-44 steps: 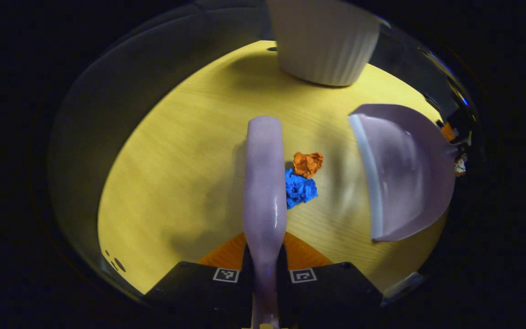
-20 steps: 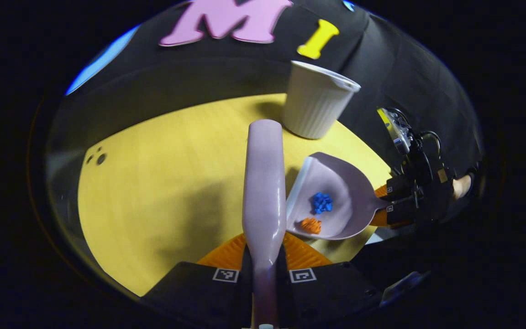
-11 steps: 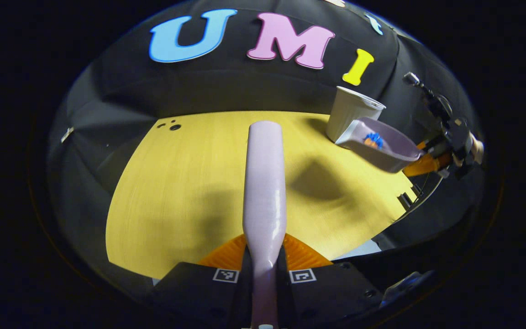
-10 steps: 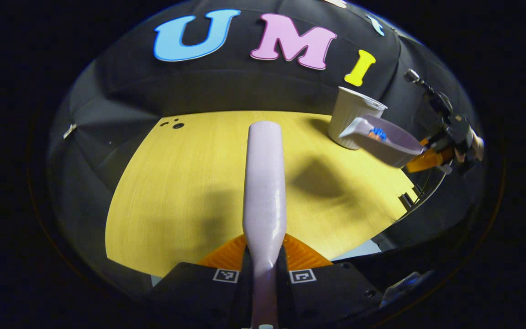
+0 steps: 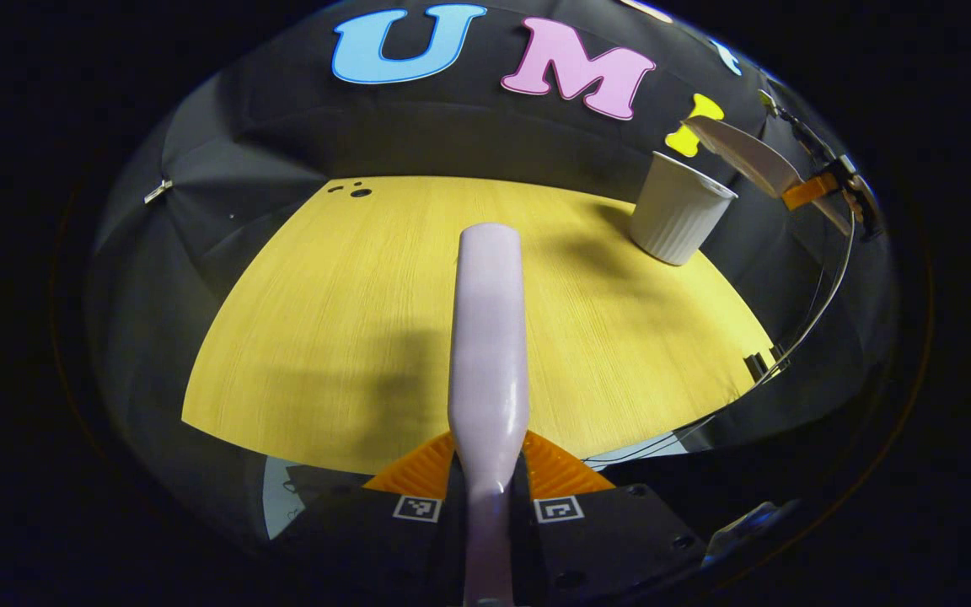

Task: Pick up the small broom and dustpan from the desktop, sweep the trash into the dustpan with the broom, and then empty the trash into the garbage bin.

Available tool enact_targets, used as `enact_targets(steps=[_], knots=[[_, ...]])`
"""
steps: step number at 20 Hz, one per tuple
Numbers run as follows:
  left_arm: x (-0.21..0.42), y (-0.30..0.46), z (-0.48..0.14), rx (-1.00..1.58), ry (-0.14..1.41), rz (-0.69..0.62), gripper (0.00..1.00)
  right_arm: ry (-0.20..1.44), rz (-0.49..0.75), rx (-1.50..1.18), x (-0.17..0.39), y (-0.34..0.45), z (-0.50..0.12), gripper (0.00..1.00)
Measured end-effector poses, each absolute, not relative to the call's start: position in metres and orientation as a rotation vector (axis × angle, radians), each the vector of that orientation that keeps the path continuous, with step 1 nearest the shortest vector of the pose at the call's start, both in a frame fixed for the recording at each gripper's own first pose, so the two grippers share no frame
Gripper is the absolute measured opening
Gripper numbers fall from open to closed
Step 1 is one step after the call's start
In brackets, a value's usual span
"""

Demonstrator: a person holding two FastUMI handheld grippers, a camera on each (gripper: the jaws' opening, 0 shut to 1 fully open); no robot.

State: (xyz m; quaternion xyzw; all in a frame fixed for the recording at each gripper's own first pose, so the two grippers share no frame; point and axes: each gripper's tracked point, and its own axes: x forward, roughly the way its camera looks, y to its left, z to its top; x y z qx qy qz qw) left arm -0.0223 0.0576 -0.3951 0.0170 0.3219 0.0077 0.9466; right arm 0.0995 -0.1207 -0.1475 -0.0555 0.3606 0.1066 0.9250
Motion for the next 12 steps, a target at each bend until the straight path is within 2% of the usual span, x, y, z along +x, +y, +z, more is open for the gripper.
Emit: enact_targets(steps=[1,4,5,6,12], knots=[[-0.017,0.059,-0.393,0.033,0.656,0.03,0.25,0.726,0.196,-0.111,0.107,-0.133,-0.143,0.35],[0.007,0.058,-0.38,-0.007,0.656,0.07,0.26,0.696,0.116,-0.139,0.131,-0.171,-0.141,0.35],[0.019,0.055,-0.376,-0.016,0.658,0.076,0.26,0.694,0.097,-0.131,0.137,-0.177,-0.145,0.31],[0.03,0.052,-0.371,-0.013,0.658,0.085,0.26,0.705,0.083,-0.116,0.139,-0.188,-0.147,0.35],[0.081,0.015,-0.34,-0.003,0.632,0.078,0.26,0.687,-0.052,-0.218,0.184,-0.27,-0.157,0.35]])
